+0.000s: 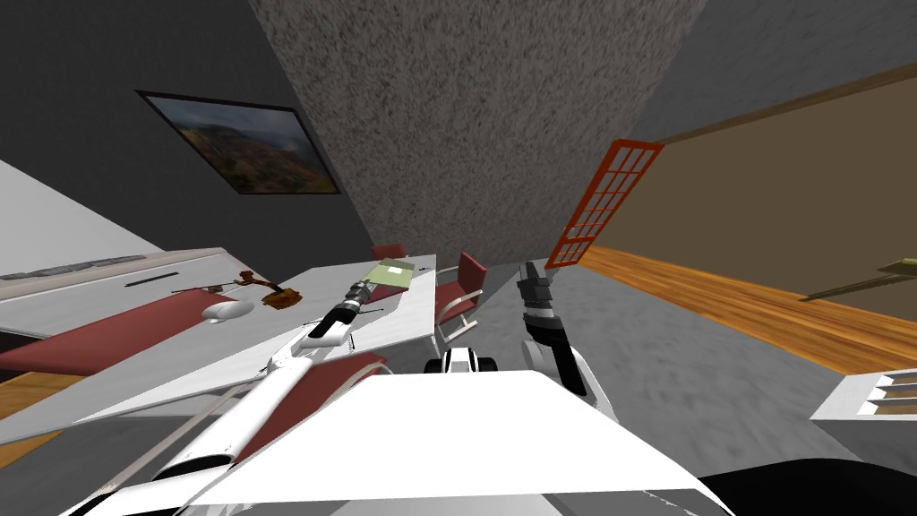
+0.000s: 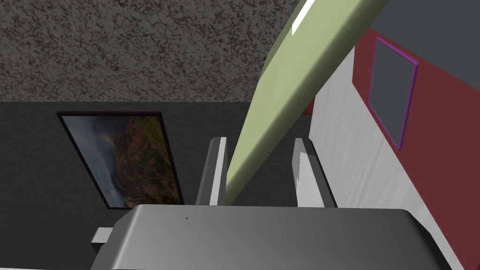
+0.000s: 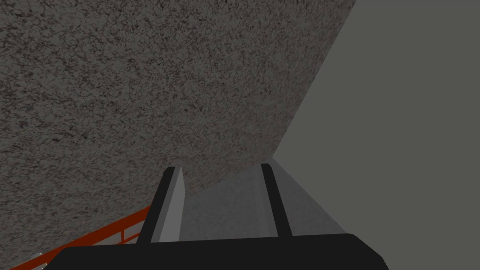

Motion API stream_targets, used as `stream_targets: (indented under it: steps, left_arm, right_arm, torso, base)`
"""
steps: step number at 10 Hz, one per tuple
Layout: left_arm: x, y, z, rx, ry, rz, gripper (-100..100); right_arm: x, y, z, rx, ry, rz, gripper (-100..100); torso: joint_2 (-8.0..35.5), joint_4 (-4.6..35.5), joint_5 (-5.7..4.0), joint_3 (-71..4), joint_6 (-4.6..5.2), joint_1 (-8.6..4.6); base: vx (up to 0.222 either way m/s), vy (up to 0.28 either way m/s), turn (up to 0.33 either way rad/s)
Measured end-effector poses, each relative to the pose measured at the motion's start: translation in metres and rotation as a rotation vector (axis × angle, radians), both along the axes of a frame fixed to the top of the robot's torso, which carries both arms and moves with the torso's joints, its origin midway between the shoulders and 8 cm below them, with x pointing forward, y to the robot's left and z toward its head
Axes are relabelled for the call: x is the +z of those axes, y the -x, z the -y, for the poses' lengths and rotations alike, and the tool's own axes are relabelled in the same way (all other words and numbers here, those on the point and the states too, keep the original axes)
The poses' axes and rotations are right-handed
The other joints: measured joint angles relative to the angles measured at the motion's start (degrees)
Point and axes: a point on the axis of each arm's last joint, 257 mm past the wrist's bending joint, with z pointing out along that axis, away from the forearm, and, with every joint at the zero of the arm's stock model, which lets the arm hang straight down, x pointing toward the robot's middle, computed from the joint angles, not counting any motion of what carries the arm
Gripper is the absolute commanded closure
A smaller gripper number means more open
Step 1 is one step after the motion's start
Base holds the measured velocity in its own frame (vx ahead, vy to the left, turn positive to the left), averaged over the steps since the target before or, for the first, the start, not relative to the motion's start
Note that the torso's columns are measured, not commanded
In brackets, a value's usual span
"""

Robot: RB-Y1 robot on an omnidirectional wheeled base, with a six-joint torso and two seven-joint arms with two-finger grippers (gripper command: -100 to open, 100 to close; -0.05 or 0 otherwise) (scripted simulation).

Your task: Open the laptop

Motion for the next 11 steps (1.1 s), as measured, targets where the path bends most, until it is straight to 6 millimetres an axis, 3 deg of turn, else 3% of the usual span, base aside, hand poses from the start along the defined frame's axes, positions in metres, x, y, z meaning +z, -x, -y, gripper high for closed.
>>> stream_targets:
  steps: [3, 4, 5, 8, 9, 11]
  left_arm:
    - [0.0, 0.0, 0.0, 0.0, 0.0, 0.0, 100]
    - [0.0, 0.0, 0.0, -0.001, 0.0, 0.0, 100]
    - [-0.002, 0.008, -0.002, -0.007, -0.013, -0.001, 100]
    - [-0.002, 0.016, -0.001, -0.024, 0.01, 0.023, 100]
    - [-0.001, 0.016, -0.001, -0.026, 0.011, 0.026, -100]
    - [0.012, 0.017, -0.006, -0.03, 0.009, 0.027, -100]
  right_arm:
    - [0.0, 0.0, 0.0, 0.0, 0.0, 0.0, 0]
    - [0.0, 0.0, 0.0, 0.0, 0.0, 0.0, 0]
    - [0.0, 0.0, 0.0, 0.0, 0.0, 0.0, 0]
    - [0.0, 0.0, 0.0, 0.0, 0.0, 0.0, 0]
    - [0.0, 0.0, 0.0, 0.0, 0.0, 0.0, 0]
    - [0.0, 0.0, 0.0, 0.0, 0.0, 0.0, 0]
  torso:
    - [-0.02, -0.01, 0.0, -0.02, 0.0, 0.02]
    - [-0.02, 0.0, -0.02, -0.02, -0.02, 0.0]
    - [-0.1, -0.04, -0.06, -0.06, -0.31, -0.19]
    - [0.09, 0.09, 0.0, 0.05, 0.13, 0.18]
    - [0.06, 0.07, -0.01, 0.03, 0.03, 0.11]
    - [-0.15, -0.07, 0.0, -0.1, 0.01, -0.05]
  base:
    - [-0.004, 0.006, -0.016]
    - [0.074, -0.1, 0.288]
    - [0.076, -0.102, 0.295]
    - [-0.001, 0.001, -0.004]
    - [0.003, -0.009, 0.012]
    - [0.013, -0.038, 0.044]
